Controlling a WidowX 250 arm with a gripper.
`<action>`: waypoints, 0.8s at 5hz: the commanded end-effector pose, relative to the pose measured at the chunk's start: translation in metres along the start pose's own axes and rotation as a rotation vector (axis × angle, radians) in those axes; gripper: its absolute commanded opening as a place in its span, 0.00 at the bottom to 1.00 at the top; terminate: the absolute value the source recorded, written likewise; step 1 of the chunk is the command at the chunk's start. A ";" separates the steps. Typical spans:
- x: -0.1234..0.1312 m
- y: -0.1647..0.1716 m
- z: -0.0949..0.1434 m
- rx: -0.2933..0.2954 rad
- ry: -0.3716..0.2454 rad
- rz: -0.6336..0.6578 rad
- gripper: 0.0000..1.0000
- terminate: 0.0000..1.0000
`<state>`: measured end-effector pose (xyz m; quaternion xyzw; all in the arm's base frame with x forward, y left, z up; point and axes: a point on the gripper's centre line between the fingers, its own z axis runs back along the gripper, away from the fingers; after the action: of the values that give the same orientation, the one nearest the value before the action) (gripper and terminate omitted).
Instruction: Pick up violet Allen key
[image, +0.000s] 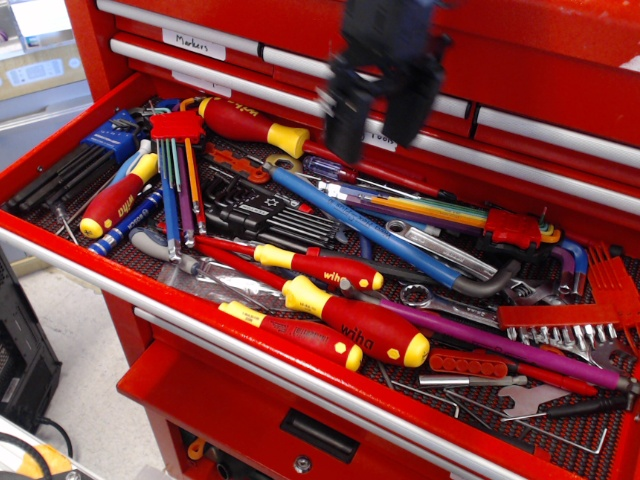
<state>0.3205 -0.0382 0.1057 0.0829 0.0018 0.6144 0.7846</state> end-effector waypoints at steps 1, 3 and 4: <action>-0.028 -0.027 -0.011 -0.088 0.017 0.278 1.00 0.00; -0.054 -0.034 -0.034 -0.132 0.053 0.452 1.00 0.00; -0.057 -0.033 -0.042 -0.150 0.057 0.502 1.00 0.00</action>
<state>0.3236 -0.0991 0.0386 0.0181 -0.0393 0.7927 0.6080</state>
